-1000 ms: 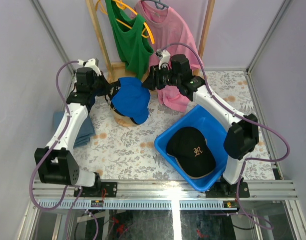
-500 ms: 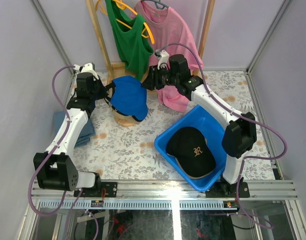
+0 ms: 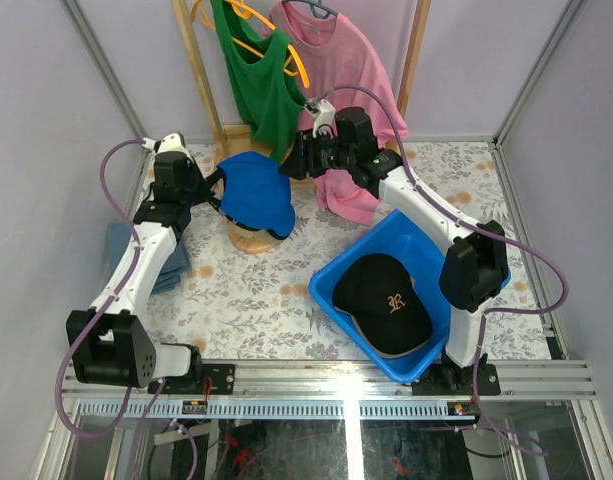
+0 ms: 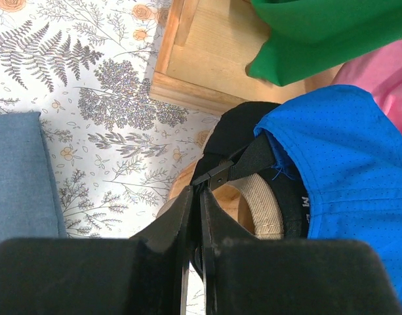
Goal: Stack the hats
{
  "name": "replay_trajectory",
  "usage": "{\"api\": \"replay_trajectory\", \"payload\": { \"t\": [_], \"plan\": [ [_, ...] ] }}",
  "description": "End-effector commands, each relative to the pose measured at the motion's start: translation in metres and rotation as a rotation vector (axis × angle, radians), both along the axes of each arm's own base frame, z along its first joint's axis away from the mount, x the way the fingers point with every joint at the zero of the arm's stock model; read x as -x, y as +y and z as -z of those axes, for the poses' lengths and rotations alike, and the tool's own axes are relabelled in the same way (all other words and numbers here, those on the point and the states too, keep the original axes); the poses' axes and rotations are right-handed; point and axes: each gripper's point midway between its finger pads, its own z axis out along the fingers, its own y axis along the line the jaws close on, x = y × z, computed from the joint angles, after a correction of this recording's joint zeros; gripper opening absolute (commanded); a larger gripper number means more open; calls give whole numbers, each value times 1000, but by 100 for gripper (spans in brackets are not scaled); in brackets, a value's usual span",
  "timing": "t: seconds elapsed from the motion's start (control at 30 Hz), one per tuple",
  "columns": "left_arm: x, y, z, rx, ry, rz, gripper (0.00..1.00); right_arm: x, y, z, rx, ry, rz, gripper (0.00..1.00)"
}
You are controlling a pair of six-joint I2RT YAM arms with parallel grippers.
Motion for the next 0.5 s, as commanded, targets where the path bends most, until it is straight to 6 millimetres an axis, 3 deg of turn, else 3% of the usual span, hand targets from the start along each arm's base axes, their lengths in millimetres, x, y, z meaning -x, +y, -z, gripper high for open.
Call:
{"api": "replay_trajectory", "payload": {
  "t": [0.0, 0.47],
  "plan": [
    [4, 11, 4, -26, 6, -62, 4, -2, 10, -27, -53, -49, -29, 54],
    [8, 7, 19, -25, 62, -52, 5, -24, 26, -31, -57, -63, -5, 59]
  ]
}}
